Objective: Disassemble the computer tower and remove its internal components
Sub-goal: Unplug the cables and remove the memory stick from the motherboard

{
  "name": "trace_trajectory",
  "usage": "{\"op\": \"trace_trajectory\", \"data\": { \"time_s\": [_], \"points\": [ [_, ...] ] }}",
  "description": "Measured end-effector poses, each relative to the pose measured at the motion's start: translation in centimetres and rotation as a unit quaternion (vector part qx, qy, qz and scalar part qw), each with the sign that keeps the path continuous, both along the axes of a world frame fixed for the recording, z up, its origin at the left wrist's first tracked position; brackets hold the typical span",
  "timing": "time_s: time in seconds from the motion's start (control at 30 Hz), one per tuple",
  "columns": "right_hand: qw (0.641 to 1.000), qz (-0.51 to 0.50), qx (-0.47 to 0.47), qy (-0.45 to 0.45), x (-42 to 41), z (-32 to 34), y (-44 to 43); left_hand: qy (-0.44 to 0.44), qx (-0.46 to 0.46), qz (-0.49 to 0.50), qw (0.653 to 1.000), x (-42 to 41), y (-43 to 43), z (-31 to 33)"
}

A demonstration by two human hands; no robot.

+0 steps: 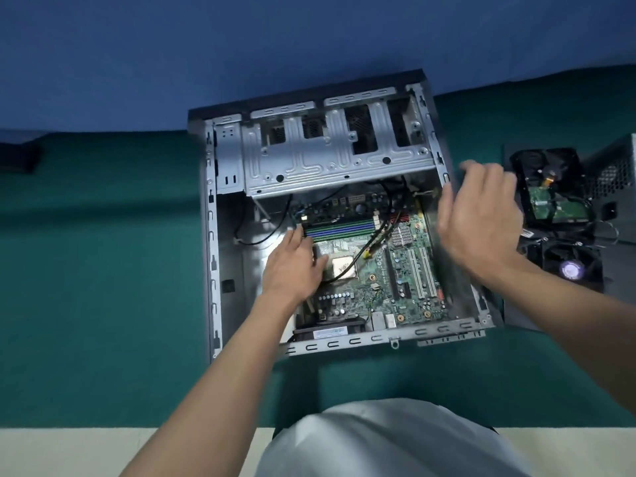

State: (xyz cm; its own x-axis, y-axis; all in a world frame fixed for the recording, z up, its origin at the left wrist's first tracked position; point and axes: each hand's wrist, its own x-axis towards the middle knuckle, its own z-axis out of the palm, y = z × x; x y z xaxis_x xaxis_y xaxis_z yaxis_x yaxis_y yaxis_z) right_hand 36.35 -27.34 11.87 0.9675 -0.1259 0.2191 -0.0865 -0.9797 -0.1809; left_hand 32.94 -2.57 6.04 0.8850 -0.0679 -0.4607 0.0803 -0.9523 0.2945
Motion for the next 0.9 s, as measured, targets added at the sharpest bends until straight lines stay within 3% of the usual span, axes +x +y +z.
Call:
{"op": "trace_trajectory", "data": {
  "time_s": [0.1, 0.2, 0.27, 0.37, 0.7, 0.83, 0.9],
  "points": [
    [0.970, 0.242, -0.029, -0.016, -1.2, 0.2, 1.7, 0.021, -0.027, 0.015, 0.999, -0.4, 1.2, -0.4],
    [0.917, 0.367, -0.024, 0.156, -2.0, -0.7, 6.1, 0.046, -0.060, 0.022, 0.997, -0.5, 1.7, -1.1],
    [0.909, 0.358, 0.003, 0.212, -1.4, -2.2, 9.0, 0.078, -0.096, 0.033, 0.992, -0.4, 1.6, -1.5],
    [0.920, 0.330, 0.043, 0.208, 0.5, -4.0, 12.5, 0.102, -0.133, 0.042, 0.985, -0.6, 1.7, -2.0],
    [0.911, 0.294, -0.073, 0.280, 5.2, -6.1, 17.5, 0.056, -0.115, -0.014, 0.992, -0.5, 2.9, -1.5],
    [0.869, 0.290, -0.038, 0.398, 6.5, -6.2, 17.7, 0.062, -0.110, -0.012, 0.992, -0.6, 2.7, -1.7],
    [0.864, 0.285, -0.028, 0.414, 6.9, -6.3, 17.5, 0.070, -0.105, -0.011, 0.992, -0.6, 2.6, -1.7]
  ]
}}
